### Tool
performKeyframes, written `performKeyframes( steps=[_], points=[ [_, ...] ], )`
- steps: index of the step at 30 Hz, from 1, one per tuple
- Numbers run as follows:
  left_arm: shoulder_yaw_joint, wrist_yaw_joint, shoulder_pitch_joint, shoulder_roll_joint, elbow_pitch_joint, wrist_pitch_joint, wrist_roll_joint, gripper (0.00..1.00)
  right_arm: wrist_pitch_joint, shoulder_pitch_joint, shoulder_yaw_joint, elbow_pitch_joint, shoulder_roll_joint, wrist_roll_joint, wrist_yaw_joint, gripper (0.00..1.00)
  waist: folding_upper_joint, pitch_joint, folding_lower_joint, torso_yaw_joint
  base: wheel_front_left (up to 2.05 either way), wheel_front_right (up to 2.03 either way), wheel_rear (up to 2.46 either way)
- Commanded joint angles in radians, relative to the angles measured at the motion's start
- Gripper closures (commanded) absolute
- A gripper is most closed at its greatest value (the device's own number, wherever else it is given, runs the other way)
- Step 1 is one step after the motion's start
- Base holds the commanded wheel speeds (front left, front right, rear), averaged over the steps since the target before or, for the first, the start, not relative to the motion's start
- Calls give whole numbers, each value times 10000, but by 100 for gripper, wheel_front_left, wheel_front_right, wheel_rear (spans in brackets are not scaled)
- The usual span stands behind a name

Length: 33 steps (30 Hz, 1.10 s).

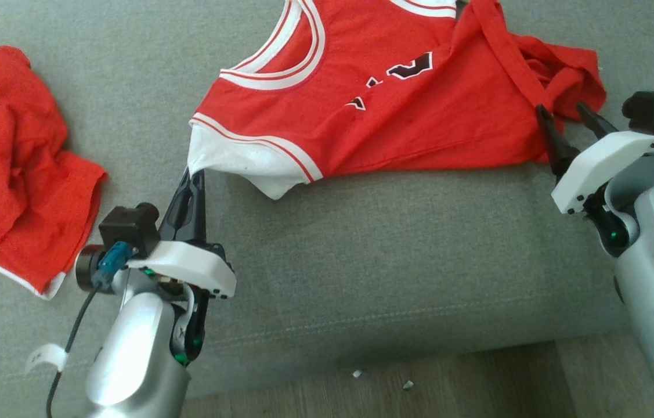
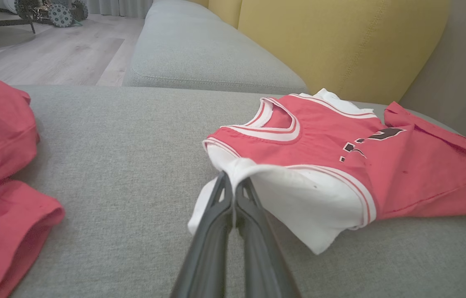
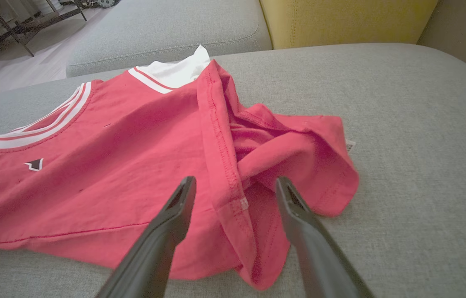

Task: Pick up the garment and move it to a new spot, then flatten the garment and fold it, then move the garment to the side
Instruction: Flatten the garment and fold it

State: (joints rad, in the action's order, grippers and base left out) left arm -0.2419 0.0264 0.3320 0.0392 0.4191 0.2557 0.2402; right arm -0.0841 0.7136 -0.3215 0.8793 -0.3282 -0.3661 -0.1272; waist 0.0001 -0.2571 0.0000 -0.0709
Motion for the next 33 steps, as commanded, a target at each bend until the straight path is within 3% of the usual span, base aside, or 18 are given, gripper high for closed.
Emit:
performKeyframes(
  steps=[1, 14, 15, 16, 17, 26, 33],
  points=[
    [343, -6, 165, 110, -359, 61, -73, 100, 132, -142, -40, -364, -97, 32, -35, 0, -1, -26, 0, 17, 0, 0, 0],
    [173, 3, 286, 110, -324, 61, -31, 100, -159, -164, 163, -337, -11, 483, -35, 0, -1, -162, 0, 246, 0, 0, 0],
    [167, 14, 282, 110, -318, 61, -23, 100, -292, -188, 174, -317, 40, 465, -35, 51, -1, -155, 0, 249, 0, 0, 0],
    [166, 19, 273, 110, -311, 61, -21, 100, -339, -198, 175, -320, 55, 454, -35, 90, -1, -146, 0, 247, 0, 0, 0],
    [168, 26, 264, 110, -304, 61, -19, 100, -370, -208, 172, -332, 63, 449, -35, 100, -1, -139, 0, 241, 0, 0, 0],
    [200, 46, 179, 110, -250, 61, 20, 100, -491, -291, 133, -726, -37, 460, -35, 100, -1, 85, 0, 153, 0, 0, 0],
    [468, 81, 27, 110, -524, 61, 83, 100, -558, -416, -37, -1818, -348, 298, -35, 100, -1, 553, 0, 34, 0, 0, 0]
  ],
)
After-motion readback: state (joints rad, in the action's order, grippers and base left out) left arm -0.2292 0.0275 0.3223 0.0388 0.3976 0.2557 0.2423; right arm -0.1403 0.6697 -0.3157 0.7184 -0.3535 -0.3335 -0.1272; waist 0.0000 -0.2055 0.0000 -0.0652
